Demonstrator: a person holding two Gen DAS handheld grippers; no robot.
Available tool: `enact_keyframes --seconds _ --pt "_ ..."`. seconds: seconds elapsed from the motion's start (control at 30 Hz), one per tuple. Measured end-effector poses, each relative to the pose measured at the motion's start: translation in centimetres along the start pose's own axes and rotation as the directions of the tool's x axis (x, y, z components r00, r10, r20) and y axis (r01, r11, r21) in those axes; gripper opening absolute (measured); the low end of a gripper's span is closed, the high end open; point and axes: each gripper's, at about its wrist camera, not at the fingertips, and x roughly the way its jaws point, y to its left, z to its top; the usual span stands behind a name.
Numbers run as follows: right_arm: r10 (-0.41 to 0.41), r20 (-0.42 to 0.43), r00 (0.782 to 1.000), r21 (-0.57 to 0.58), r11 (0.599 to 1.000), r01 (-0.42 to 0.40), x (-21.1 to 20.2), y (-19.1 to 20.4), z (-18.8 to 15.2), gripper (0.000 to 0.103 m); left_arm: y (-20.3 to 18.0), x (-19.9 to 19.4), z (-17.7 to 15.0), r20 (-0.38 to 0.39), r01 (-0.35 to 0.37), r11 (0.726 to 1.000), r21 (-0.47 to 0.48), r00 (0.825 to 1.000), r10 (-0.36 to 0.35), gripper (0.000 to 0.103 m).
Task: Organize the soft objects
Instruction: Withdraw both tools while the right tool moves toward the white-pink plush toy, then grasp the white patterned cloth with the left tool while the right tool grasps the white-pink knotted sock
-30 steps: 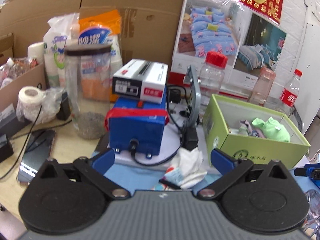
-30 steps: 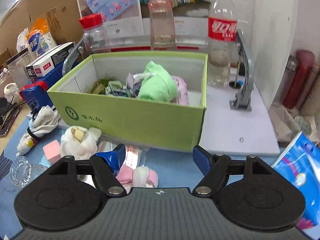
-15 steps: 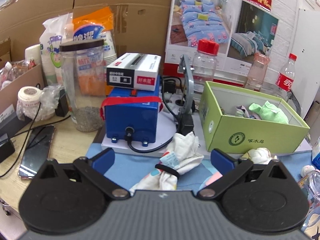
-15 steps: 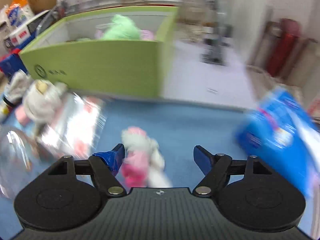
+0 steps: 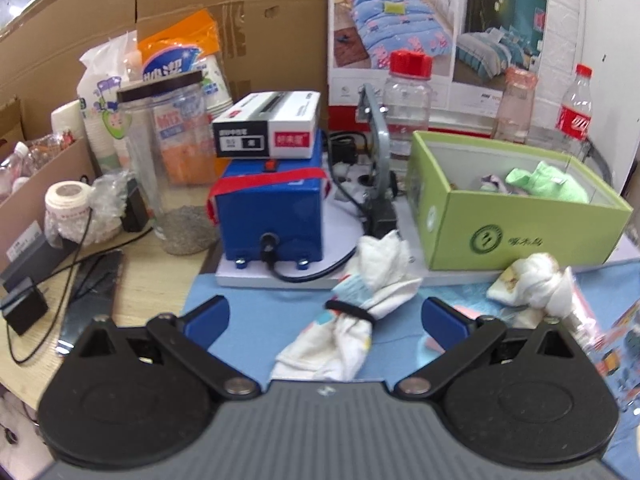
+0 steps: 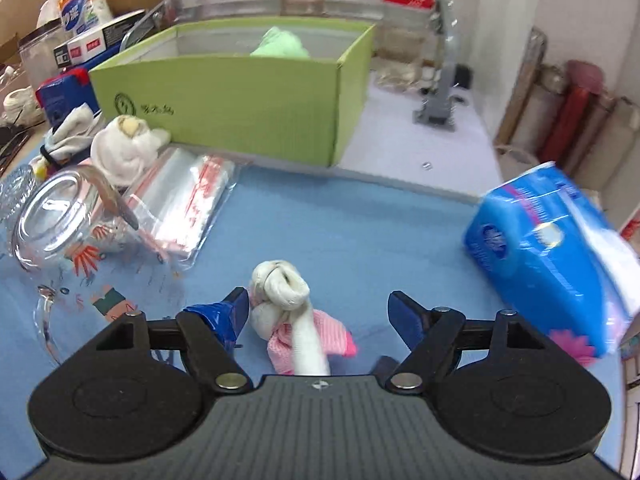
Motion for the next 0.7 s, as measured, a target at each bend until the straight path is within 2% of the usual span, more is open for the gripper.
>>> enact_keyframes --seconds 0.17,0.27,0.37,0.53,0.7 --pt "-0.002 0.045 0.999 0.02 1.0 0.002 0.8 0.2 -0.4 0.065 0.6 1.6 -0.8 -0.039 0.013 1.0 0.024 0.999 -0.012 0.102" --pt "-0.016 0.102 0.995 0.031 0.999 0.013 0.7 0.3 -1.3 0.067 -0.1 2.9 -1.0 -0.051 0.036 0.998 0.06 0.998 -0.033 0.102" --pt "-0.04 0.154 0.987 0.046 0.998 0.033 0.4 0.5 -2.2 0.069 -0.6 4.6 -0.8 -0.072 0.032 0.996 0.089 0.997 -0.025 0.102" --pt "-0.057 0.158 0.986 0.066 0.997 0.047 0.7 0.4 -2.0 0.074 -0.9 8.1 -0.6 -0.136 0.072 0.993 0.091 0.989 -0.059 0.102" --pt "-0.079 0.179 0.981 0.082 0.995 0.065 1.0 0.6 -2.2 0.079 -0.7 10.5 -1.0 -0.189 0.084 0.994 0.076 0.98 -0.068 0.101"
